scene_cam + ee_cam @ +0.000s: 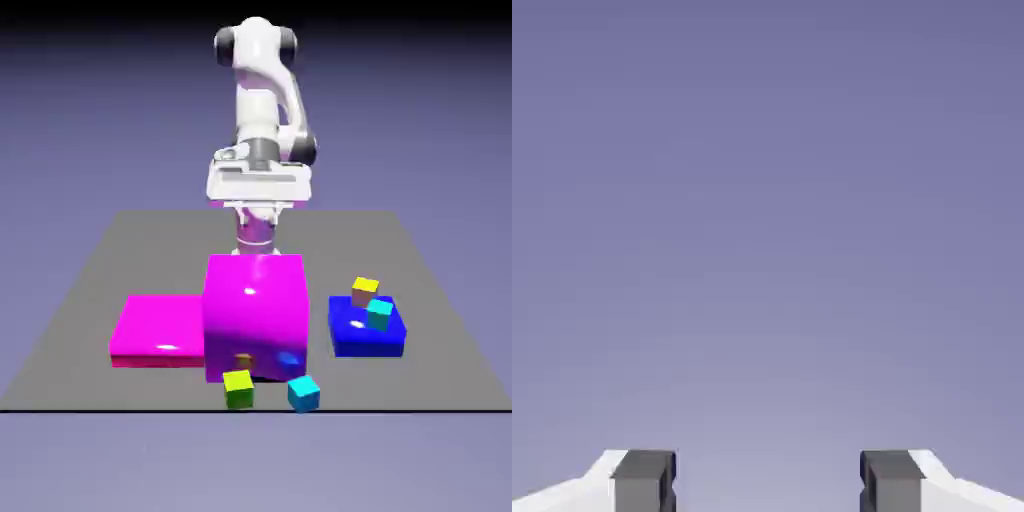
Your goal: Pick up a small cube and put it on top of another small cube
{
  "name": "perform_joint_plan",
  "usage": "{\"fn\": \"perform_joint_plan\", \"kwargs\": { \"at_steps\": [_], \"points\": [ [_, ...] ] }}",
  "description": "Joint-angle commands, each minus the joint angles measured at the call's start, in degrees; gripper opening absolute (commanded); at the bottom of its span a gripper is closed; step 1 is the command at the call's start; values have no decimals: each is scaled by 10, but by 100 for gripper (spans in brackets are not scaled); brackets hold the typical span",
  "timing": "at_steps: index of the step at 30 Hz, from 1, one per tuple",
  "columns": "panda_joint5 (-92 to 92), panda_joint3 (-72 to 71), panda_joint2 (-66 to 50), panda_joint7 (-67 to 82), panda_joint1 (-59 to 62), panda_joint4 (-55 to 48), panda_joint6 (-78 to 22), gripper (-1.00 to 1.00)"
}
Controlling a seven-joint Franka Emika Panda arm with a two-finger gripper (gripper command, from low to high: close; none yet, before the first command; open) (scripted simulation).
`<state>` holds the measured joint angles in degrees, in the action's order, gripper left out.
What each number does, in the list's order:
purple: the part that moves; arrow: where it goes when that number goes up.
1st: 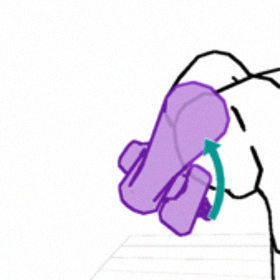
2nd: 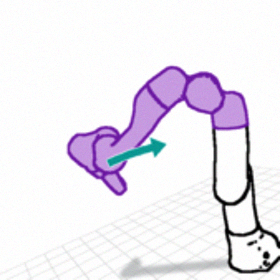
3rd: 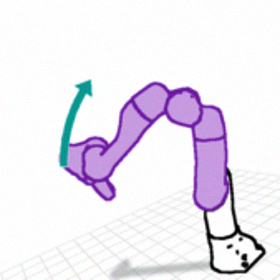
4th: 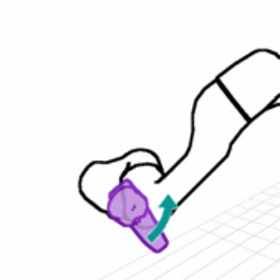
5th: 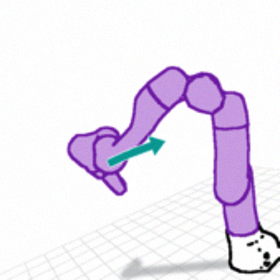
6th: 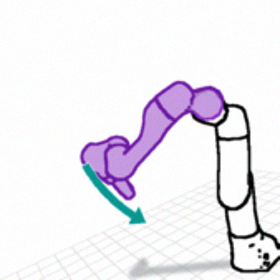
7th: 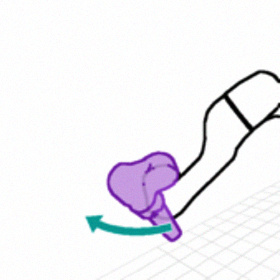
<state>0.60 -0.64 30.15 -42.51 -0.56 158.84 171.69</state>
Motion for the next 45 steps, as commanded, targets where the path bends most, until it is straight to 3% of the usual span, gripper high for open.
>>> {"fn": "perform_joint_plan", "kwargs": {
  "at_steps": [1,33,39,40,45],
  "points": [
    [5,-5,-21,0,1,-18,-19,0],
    [163,-175,-685,-13,36,-592,-634,0],
    [185,-161,-729,-27,37,-552,-555,0],
    [185,-161,-729,-27,37,-552,-555,-100],
    [158,-185,-673,-12,33,-581,-638,-100]
  ]
}}
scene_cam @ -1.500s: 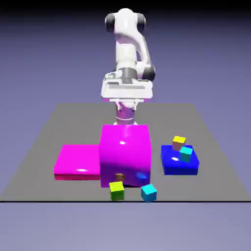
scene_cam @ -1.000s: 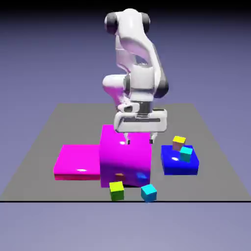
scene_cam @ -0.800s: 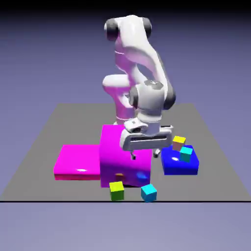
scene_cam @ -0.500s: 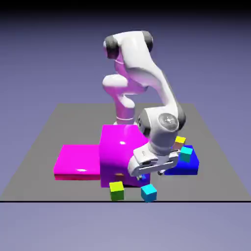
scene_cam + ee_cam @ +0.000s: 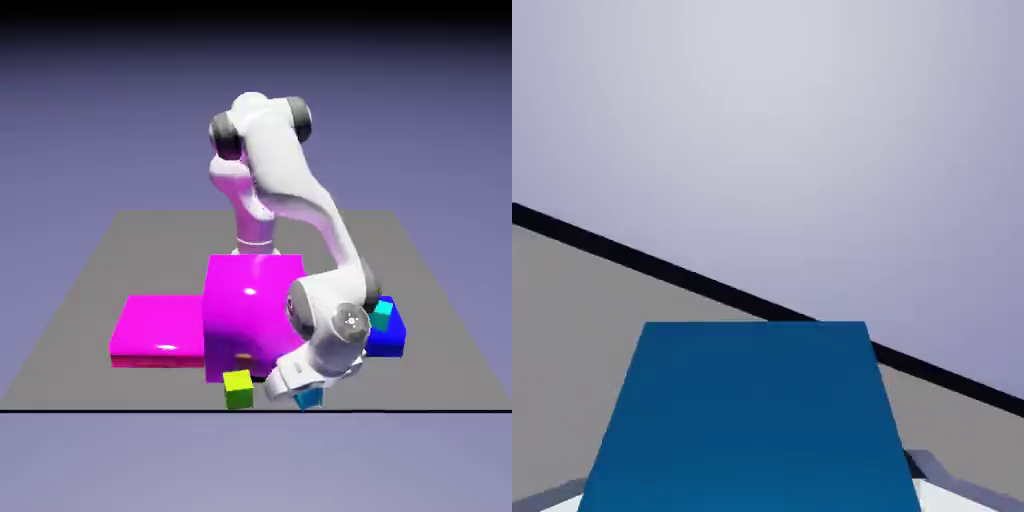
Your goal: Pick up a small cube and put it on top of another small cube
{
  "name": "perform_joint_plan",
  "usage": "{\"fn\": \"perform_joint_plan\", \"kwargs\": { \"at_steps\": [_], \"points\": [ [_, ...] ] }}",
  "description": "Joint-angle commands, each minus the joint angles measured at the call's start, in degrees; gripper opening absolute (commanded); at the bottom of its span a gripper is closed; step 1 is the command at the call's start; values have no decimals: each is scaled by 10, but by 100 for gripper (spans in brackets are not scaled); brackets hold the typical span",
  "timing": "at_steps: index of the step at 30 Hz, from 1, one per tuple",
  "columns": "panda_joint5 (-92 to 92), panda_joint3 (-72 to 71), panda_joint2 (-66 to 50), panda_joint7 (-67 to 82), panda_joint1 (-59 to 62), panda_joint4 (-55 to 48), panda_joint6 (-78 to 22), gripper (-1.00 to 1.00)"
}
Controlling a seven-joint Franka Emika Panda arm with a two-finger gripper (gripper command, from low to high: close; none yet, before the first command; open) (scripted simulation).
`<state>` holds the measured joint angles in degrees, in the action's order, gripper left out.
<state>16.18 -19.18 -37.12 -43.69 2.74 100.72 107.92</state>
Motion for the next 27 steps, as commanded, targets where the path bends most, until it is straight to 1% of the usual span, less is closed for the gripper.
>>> {"fn": "perform_joint_plan", "kwargs": {
  "at_steps": [1,18,19,23,24,25,26,27],
  "points": [
    [-6,-13,21,1,-4,18,-2,-100],
    [-144,-238,373,19,-73,320,-27,-100],
    [-144,-238,373,19,-73,320,-27,-100],
    [-119,-155,334,-2,-153,385,69,-100],
    [-117,-148,330,-4,-160,391,77,-100],
    [-117,-148,330,-4,-160,391,77,100],
    [-117,-148,330,-4,-160,391,77,100],
    [-123,-168,340,2,-140,374,53,100]
  ]
}}
